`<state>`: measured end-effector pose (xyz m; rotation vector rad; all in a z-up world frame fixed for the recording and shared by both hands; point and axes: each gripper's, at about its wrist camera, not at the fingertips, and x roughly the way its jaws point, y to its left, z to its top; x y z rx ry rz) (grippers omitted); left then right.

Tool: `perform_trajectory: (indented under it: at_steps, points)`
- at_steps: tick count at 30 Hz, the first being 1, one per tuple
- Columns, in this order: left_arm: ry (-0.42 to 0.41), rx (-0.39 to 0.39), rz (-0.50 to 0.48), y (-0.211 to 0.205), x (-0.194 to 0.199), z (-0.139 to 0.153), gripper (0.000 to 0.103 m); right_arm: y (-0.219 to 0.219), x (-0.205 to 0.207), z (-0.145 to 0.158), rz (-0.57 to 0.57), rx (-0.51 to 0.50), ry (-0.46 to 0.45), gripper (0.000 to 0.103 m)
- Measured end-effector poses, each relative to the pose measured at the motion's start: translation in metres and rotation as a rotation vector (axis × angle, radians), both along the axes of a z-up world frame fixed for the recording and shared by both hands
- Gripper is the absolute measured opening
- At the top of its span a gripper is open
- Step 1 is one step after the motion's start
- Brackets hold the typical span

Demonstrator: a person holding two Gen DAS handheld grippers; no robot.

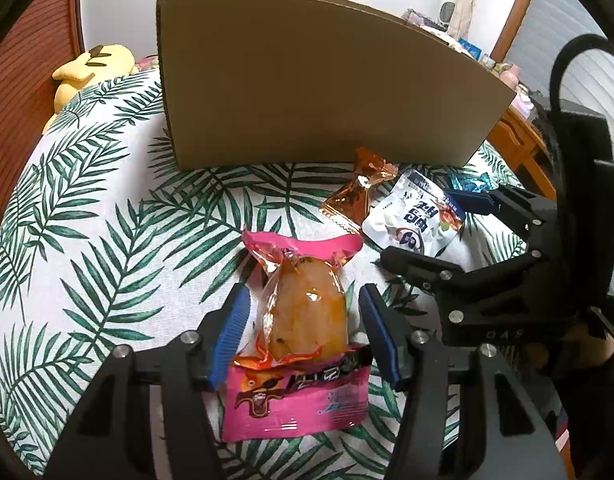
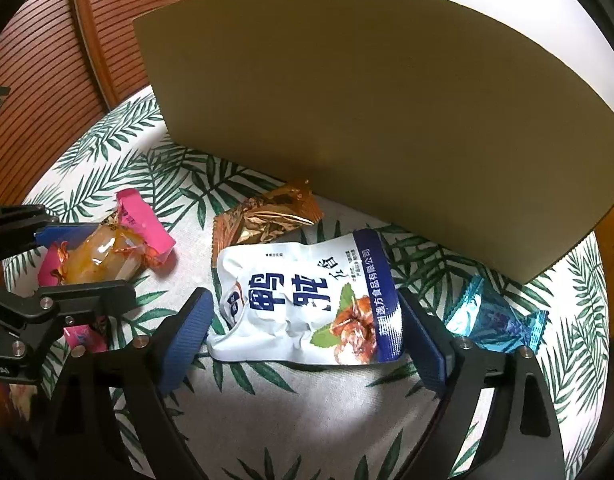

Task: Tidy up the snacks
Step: 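Grasp the pink-wrapped egg with the left tool while the right tool grasps the white-blue duck-neck pouch, then lift the egg and white-blue pouch over the box and release both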

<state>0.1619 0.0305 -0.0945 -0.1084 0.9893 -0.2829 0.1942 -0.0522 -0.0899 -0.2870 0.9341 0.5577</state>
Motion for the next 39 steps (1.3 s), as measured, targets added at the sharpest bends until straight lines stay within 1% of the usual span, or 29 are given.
perform_trajectory:
  at_steps: [3,4,5,6,7,12,13,14,15,16,18,24,28,34,39]
  points:
    - [-0.015,-0.014,-0.014,0.004,-0.003,0.001,0.048,0.002,0.002,0.0,0.005,-0.005,0.004,0.094]
    - [-0.02,-0.016,-0.019,0.004,-0.004,0.003,0.043,0.003,0.003,0.0,0.008,-0.007,0.006,0.094]
    - [-0.027,-0.02,-0.022,0.005,-0.005,0.004,0.039,0.003,0.003,0.0,0.013,-0.005,0.008,0.091]
    - [-0.035,-0.022,-0.022,0.007,-0.006,0.006,0.037,0.003,0.003,0.001,0.021,-0.003,0.008,0.086]
    - [-0.04,-0.027,-0.021,0.007,-0.007,0.007,0.034,0.003,0.003,0.002,0.022,-0.002,0.011,0.086]
    - [-0.057,-0.019,-0.03,0.005,-0.008,0.01,0.032,0.002,0.0,0.003,0.022,0.012,0.016,0.08]
    - [-0.058,-0.022,-0.031,0.005,-0.009,0.01,0.032,-0.001,-0.001,0.004,0.019,0.032,0.019,0.077]
    - [-0.06,-0.025,-0.031,0.005,-0.009,0.01,0.032,-0.004,-0.003,0.009,0.025,0.072,0.023,0.064]
    - [-0.062,-0.027,-0.03,0.004,-0.01,0.011,0.032,-0.006,-0.004,0.012,0.021,0.095,0.034,0.064]
    - [-0.063,-0.032,-0.03,0.005,-0.01,0.012,0.032,-0.006,-0.005,0.011,0.012,0.086,0.036,0.064]
    - [-0.067,-0.041,-0.028,0.006,-0.011,0.013,0.032,-0.004,-0.009,0.01,0.023,0.065,0.009,0.064]
    - [-0.106,-0.062,-0.031,0.009,-0.018,0.021,0.032,-0.007,-0.01,0.01,0.005,0.085,0.01,0.064]
    - [-0.133,-0.07,-0.028,0.01,-0.018,0.029,0.032,-0.009,-0.019,0.013,-0.001,0.095,-0.006,0.064]
    - [-0.182,-0.083,-0.027,0.011,-0.015,0.048,0.032,-0.018,-0.027,0.029,-0.004,0.124,-0.039,0.064]
    - [-0.236,-0.1,-0.038,0.01,-0.009,0.069,0.032,-0.032,-0.027,0.054,-0.009,0.162,-0.084,0.065]
